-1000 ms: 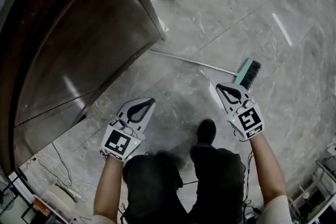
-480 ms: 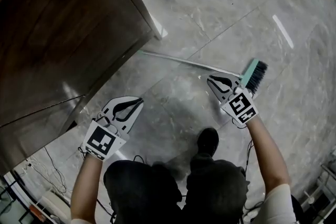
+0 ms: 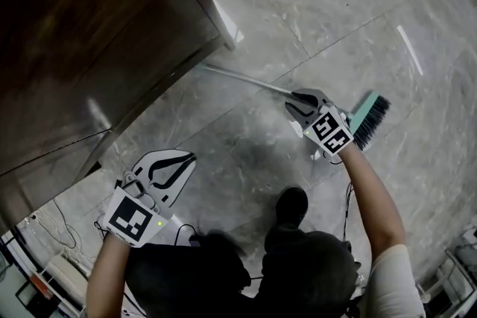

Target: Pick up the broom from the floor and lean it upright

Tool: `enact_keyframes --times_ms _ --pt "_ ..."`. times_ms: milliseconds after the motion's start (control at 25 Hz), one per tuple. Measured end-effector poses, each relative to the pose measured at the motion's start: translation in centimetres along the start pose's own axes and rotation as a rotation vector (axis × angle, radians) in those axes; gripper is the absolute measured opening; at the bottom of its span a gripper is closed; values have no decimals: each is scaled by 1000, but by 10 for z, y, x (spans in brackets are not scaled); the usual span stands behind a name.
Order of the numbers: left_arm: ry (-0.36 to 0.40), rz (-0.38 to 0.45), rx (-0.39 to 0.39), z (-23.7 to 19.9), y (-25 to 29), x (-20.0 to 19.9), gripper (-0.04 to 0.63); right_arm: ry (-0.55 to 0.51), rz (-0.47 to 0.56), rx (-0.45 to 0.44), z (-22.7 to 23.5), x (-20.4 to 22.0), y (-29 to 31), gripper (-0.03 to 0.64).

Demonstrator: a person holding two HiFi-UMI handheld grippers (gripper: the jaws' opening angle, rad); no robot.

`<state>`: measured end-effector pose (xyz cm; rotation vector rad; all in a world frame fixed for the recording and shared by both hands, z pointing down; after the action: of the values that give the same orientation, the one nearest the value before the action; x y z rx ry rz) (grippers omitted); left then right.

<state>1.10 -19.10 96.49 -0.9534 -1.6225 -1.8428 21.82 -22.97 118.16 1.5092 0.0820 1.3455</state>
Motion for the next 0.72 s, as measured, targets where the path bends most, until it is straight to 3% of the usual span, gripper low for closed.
enact_keyframes --times_ms 160,520,720 --pt "-67 -17 -20 6 -5 11 9 -11 -52 -31 5 10 27 130" --pt "11 -12 -38 2 -16 18 9 -155 -219 -51 15 32 79 133" --pt "-31 -34 -69 -1 -28 34 10 -184 -281 -72 18 42 94 120"
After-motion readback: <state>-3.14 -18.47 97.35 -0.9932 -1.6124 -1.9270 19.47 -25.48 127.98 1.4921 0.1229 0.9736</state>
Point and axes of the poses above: the fingertips, and each gripper's own axes: y forward along the fingers, z to its right, x out of its underside, the point moved 1 cm from there along -y, backward along the fingers, and after that the axes turned 11 degrees about y, right-handed, at the moved point
